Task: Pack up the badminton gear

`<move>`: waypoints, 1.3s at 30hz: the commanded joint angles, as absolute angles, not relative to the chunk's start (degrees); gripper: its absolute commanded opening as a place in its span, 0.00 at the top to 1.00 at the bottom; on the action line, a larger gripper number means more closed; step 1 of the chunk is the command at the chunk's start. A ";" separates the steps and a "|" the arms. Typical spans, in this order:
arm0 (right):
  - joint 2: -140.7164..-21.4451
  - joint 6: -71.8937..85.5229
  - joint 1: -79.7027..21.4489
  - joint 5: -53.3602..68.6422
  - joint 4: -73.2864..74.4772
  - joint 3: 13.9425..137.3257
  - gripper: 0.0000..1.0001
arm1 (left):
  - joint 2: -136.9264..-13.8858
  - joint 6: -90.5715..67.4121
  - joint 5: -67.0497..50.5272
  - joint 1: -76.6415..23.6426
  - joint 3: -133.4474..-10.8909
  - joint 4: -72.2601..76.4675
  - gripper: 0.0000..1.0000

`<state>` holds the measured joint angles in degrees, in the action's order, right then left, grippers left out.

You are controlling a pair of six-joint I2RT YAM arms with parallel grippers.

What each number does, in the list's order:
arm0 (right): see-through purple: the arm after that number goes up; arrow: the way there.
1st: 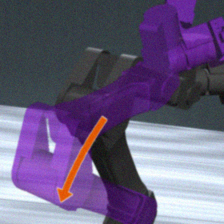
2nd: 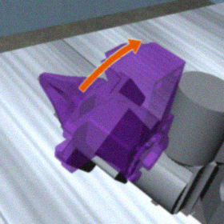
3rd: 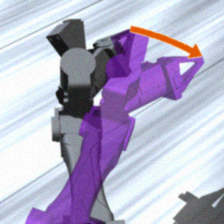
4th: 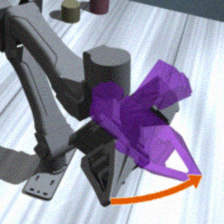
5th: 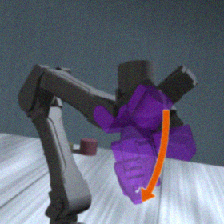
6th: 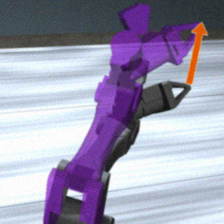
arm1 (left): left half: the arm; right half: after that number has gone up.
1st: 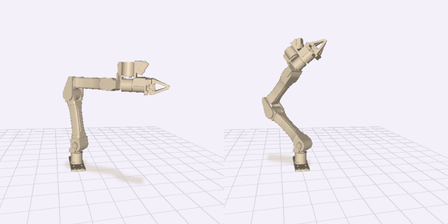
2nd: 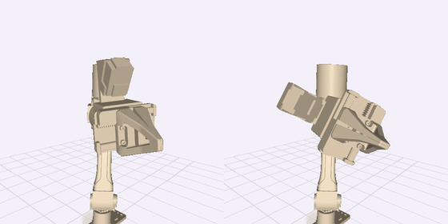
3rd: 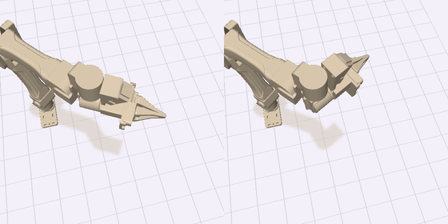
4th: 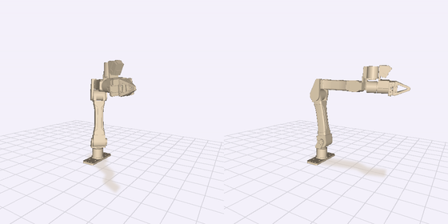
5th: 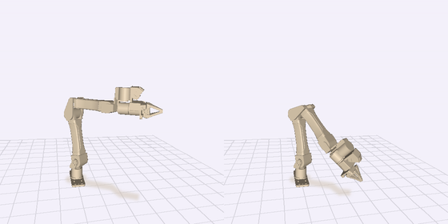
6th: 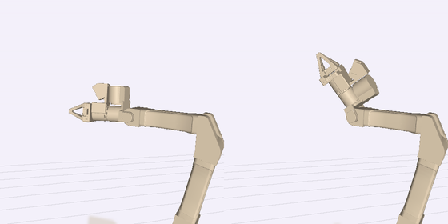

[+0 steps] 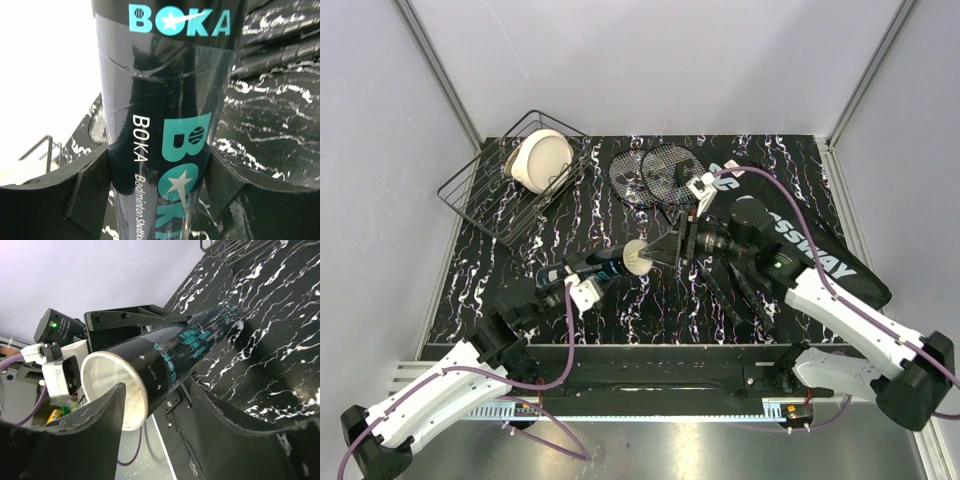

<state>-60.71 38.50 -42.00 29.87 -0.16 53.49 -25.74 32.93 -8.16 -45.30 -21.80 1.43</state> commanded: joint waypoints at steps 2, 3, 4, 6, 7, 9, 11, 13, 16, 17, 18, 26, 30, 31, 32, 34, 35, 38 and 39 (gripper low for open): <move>-68.62 38.31 -43.76 27.07 -8.51 51.15 0.41 | -25.14 33.14 -10.89 -45.53 -25.05 7.47 1.00; -69.60 38.67 -44.03 26.98 -9.31 51.41 0.41 | -25.14 33.31 -11.59 -45.53 -25.05 7.38 1.00; -70.48 38.93 -44.21 26.55 -8.71 51.94 0.43 | -25.31 33.40 -11.86 -45.44 -25.22 7.21 1.00; -72.77 38.68 -45.43 22.87 -4.17 54.57 0.44 | -25.58 33.49 -12.04 -45.53 -25.58 6.68 1.00; -73.47 38.15 -45.96 21.55 -2.74 55.71 0.45 | -25.84 33.57 -11.95 -45.53 -25.66 6.51 1.00; -74.88 36.92 -48.15 18.29 -0.36 58.26 0.45 | -26.10 33.92 -11.52 -45.53 -25.66 6.33 1.00; -75.32 36.56 -49.30 15.74 1.39 59.15 0.44 | -26.28 34.10 -10.82 -45.53 -25.58 6.15 1.00; -75.76 36.65 -49.57 15.30 3.24 60.20 0.44 | -26.46 34.45 -10.46 -45.53 -25.49 6.07 1.00; -71.31 36.91 -49.48 14.42 4.48 59.16 0.38 | -26.46 34.28 -9.23 -45.53 -25.31 6.15 1.00; -69.71 36.91 -49.48 13.98 4.66 58.80 0.34 | -26.54 34.10 -8.36 -45.53 -25.14 6.33 1.00; -67.96 36.65 -49.48 13.54 5.70 58.45 0.32 | -26.63 34.01 -8.00 -45.53 -25.22 6.42 1.00; -50.37 37.26 -49.31 7.47 11.69 53.18 0.09 | -28.65 31.47 -4.49 -45.53 -26.02 6.68 1.00; -47.99 36.83 -49.31 7.91 12.30 51.68 0.04 | -29.09 30.50 -2.82 -45.53 -26.45 6.59 1.00; -47.81 36.22 -49.39 6.26 12.83 51.51 0.02 | -29.27 30.06 -1.86 -45.53 -26.80 6.59 1.00; -48.07 36.04 -49.31 4.94 14.14 51.50 0.01 | -29.88 28.49 -0.02 -45.53 -27.15 6.77 1.00; -49.04 35.07 -49.31 1.25 15.20 51.33 0.00 | -30.58 26.47 4.11 -45.44 -28.55 6.59 1.00; -49.48 34.63 -49.31 0.36 16.08 51.50 0.00 | -31.63 24.19 7.52 -45.35 -29.09 6.50 1.00; -51.50 33.58 -49.04 -4.48 16.35 51.24 0.00 | -34.96 16.48 15.51 -44.48 -32.51 4.57 1.00; -52.20 33.31 -48.69 -5.09 16.26 51.24 0.00 | -36.29 14.43 17.47 -44.12 -33.48 3.70 1.00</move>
<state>-50.26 35.83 -49.08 2.28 14.90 51.59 -32.82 25.78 5.02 -45.25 -26.94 0.51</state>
